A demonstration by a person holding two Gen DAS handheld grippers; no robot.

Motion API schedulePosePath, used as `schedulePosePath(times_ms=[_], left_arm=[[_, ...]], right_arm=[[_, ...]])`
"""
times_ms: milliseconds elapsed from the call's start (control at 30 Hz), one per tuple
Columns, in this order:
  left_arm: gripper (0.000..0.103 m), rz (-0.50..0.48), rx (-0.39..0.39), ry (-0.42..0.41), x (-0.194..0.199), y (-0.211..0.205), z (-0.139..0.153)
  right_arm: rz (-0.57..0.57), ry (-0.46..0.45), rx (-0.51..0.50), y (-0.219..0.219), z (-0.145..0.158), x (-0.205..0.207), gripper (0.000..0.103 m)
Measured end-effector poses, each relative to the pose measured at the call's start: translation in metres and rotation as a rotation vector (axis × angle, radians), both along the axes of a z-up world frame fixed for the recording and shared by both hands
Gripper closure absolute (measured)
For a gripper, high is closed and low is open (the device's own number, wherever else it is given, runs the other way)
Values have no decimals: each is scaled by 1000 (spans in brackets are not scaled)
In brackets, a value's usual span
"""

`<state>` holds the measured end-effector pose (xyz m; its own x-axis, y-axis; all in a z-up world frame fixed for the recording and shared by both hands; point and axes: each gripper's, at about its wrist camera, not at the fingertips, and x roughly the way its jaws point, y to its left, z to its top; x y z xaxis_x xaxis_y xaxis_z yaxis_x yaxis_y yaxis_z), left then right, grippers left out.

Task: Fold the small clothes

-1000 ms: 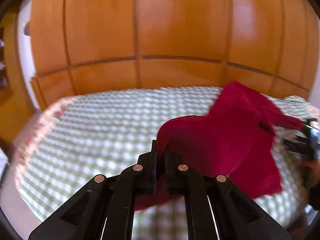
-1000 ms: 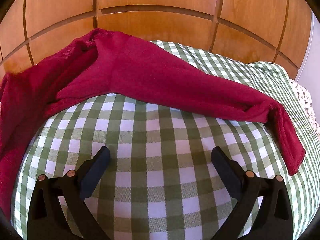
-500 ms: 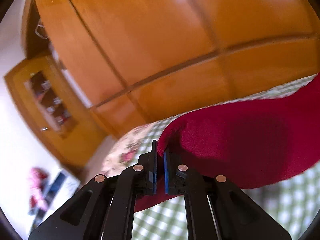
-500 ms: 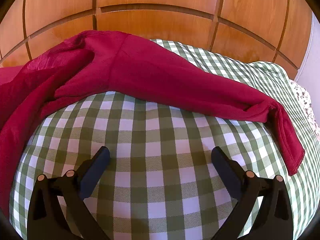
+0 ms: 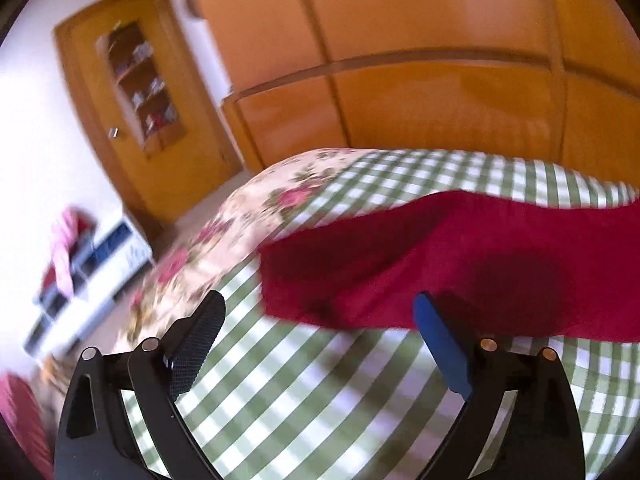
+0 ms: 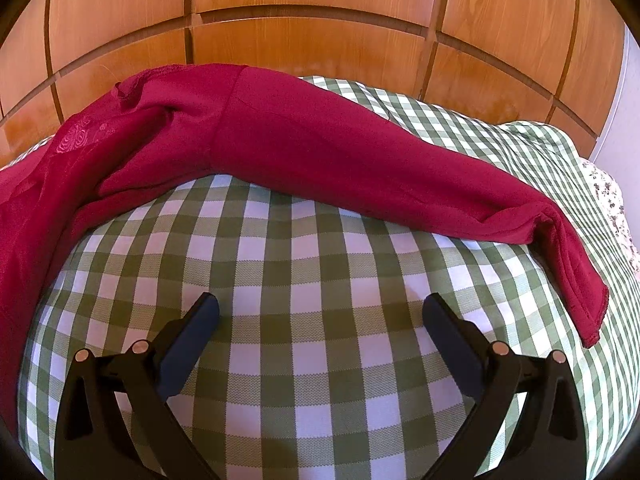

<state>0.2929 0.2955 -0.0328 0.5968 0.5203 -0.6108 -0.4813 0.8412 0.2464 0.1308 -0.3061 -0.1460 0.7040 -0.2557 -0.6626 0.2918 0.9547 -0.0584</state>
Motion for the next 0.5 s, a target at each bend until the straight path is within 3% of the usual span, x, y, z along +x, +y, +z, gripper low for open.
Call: schedulePosePath(times_ms=[67, 133, 200, 300, 400, 500], left_arm=[[9, -38, -109, -68, -19, 3, 10], [9, -154, -220, -162, -48, -11, 22], [9, -320, -327, -189, -73, -42, 27], [9, -594, -454, -169, -109, -95, 26], [9, -814, -518, -121, -143, -155, 19], [9, -885, -516, -16, -159, -203, 0]], right_arm=[[0, 0, 0, 0, 0, 0, 2], [0, 0, -1, 0, 0, 0, 2], [0, 0, -4, 0, 1, 0, 2], [-2, -2, -7, 0, 1, -1, 2], [-3, -4, -7, 1, 1, -1, 2], [-3, -4, -5, 1, 1, -1, 2]])
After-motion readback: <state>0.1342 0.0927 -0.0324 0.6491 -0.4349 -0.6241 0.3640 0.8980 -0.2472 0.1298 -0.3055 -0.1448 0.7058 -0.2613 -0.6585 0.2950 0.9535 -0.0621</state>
